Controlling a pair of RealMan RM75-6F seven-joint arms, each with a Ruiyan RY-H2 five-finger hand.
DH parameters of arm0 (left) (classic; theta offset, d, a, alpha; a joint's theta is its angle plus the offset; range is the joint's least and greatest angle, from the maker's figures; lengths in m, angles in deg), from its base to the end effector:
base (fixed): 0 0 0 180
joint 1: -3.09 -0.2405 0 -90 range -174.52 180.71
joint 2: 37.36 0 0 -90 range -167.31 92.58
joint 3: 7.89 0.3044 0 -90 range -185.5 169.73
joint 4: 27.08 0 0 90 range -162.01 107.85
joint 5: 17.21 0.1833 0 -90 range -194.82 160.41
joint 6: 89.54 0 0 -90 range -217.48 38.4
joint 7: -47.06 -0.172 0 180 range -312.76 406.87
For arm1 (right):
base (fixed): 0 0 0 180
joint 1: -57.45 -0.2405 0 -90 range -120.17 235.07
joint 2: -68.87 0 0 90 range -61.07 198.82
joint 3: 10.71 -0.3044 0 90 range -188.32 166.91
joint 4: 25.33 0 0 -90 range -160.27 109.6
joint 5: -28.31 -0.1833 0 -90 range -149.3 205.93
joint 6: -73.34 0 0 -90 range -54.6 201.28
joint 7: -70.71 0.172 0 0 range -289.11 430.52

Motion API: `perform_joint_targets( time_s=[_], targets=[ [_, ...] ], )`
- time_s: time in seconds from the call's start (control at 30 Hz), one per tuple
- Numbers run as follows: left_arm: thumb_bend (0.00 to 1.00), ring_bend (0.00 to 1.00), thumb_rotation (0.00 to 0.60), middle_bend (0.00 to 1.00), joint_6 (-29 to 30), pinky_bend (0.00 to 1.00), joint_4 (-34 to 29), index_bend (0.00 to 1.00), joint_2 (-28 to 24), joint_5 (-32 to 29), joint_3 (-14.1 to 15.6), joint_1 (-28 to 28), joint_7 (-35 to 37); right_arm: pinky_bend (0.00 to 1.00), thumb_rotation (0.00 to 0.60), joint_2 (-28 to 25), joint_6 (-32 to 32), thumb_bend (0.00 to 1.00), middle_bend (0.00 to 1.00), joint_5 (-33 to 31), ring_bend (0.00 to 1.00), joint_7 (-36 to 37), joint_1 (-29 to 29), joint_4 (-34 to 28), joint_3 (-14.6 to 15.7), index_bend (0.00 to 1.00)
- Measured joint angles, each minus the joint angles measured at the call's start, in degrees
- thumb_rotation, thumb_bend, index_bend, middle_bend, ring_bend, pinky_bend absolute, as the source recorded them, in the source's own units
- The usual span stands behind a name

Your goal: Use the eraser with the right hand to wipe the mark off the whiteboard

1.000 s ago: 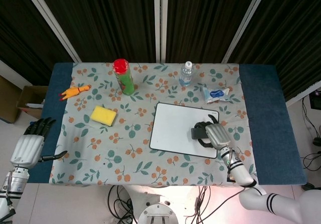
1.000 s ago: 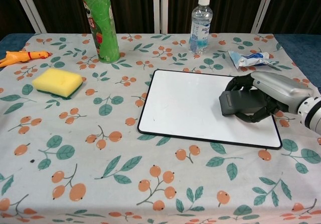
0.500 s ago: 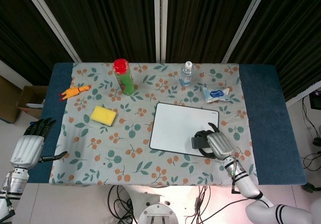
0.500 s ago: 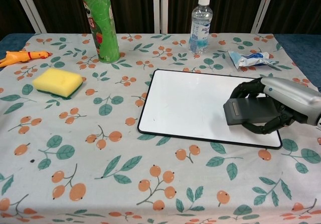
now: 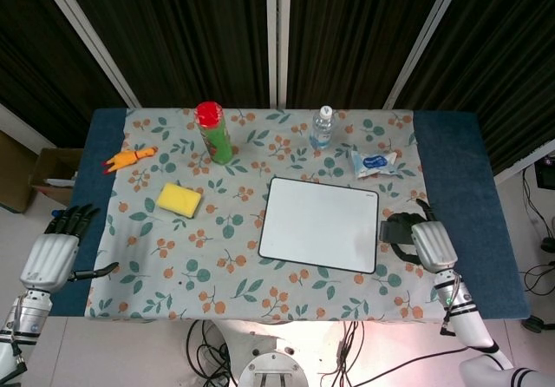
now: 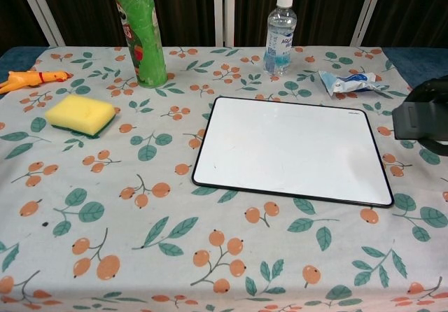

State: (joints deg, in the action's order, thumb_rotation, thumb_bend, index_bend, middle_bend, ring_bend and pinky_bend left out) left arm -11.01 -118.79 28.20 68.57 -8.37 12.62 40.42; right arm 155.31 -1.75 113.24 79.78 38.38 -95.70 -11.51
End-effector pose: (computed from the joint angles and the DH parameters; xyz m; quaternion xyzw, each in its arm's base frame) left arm -0.3388 0.2292 0.1719 -0.6592 -0.3735 -0.3354 0.5599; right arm -0.3294 -0.2921 0.0583 0.6429 -0.4259 0.4267 0.4725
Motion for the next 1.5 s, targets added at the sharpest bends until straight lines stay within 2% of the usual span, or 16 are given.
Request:
perform_joint_targets(
  time_s=[0.13, 0.3, 0.4, 0.47, 0.53, 0.6, 0.63, 0.8, 1.03, 1.33, 1.5],
  targets=[
    [0.06, 0.06, 0.245, 0.08, 0.1, 0.16, -0.3, 0.11, -0.1, 0.2, -0.1, 0.1, -0.4, 0.06, 0.6, 0.6, 1.8, 0.41, 0.56, -0.9, 0.44, 1.9, 1.3, 5.9, 1.0, 0.74],
    [0.06, 0.06, 0.246, 0.08, 0.2, 0.16, -0.6, 0.11, -0.1, 0.0, -0.2, 0.2, -0.7, 0.04, 0.6, 0.4, 7.7, 0.4, 0.52, -2.6, 0.4, 3.0, 1.4, 7.6, 1.6, 0.7],
    [0.06, 0.06, 0.246, 0.08, 0.1, 0.16, -0.6, 0.11, -0.1, 0.0, -0.1, 0.2, -0.9, 0.01, 0.6, 0.4, 9.8, 0.35, 0.43, -3.1, 0.31, 3.7, 1.0, 8.2, 1.5, 0.6],
    [0.06, 0.06, 0.244, 0.08, 0.2, 0.16, -0.7, 0.11, -0.1, -0.1, -0.1, 0.2, -0.9, 0.0, 0.6, 0.4, 10.4, 0.31, 0.32, -3.1, 0.21, 4.3, 0.6, 8.3, 1.3, 0.49],
    [0.06, 0.06, 0.24, 0.08, 0.3, 0.16, -0.7, 0.11, -0.1, -0.1, -0.1, 0.1, -0.9, 0.0, 0.6, 0.4, 10.8, 0.24, 0.14, -2.8, 0.06, 4.6, 0.4, 8.2, 1.3, 0.25],
    [0.06, 0.06, 0.242, 0.08, 0.4, 0.16, -0.6, 0.11, -0.2, -0.1, -0.1, 0.0, -0.9, 0.0, 0.6, 0.2, 11.6, 0.18, 0.03, -2.7, 0.0, 4.2, 0.2, 8.0, 1.5, 0.06],
    [0.06, 0.06, 0.244, 0.08, 0.4, 0.16, -0.6, 0.11, -0.2, -0.1, -0.1, 0.0, -0.8, 0.0, 0.6, 0.1, 11.8, 0.16, 0.0, -2.7, 0.0, 3.6, 0.1, 7.9, 1.5, 0.01],
    [0.06, 0.06, 0.244, 0.08, 0.4, 0.16, -0.3, 0.11, -0.2, -0.2, 0.0, -0.1, -0.6, 0.0, 0.6, -0.9, 11.7, 0.1, 0.0, -3.1, 0.0, 0.8, 0.5, 6.2, 1.3, 0.0],
    [0.06, 0.06, 0.244, 0.08, 1.0, 0.16, -0.6, 0.11, -0.4, 0.1, -0.1, -0.2, -0.6, 0.0, 0.6, -3.6, 7.3, 0.1, 0.0, -2.1, 0.0, 0.7, 2.2, 3.0, 1.2, 0.0],
    [0.06, 0.06, 0.243, 0.08, 4.5, 0.16, -0.8, 0.11, -0.6, 1.6, -0.7, -0.9, -0.2, 0.0, 0.6, -13.5, -4.1, 0.1, 0.0, -0.9, 0.0, -0.9, 8.4, -5.9, 1.3, 0.0],
    [0.06, 0.06, 0.242, 0.08, 7.1, 0.16, 0.3, 0.11, -0.8, 2.5, -1.0, -2.0, 0.3, 0.0, 0.6, -16.8, -8.9, 0.1, 0.0, -5.2, 0.0, -5.7, 13.2, -8.8, 0.1, 0.0]
  ],
)
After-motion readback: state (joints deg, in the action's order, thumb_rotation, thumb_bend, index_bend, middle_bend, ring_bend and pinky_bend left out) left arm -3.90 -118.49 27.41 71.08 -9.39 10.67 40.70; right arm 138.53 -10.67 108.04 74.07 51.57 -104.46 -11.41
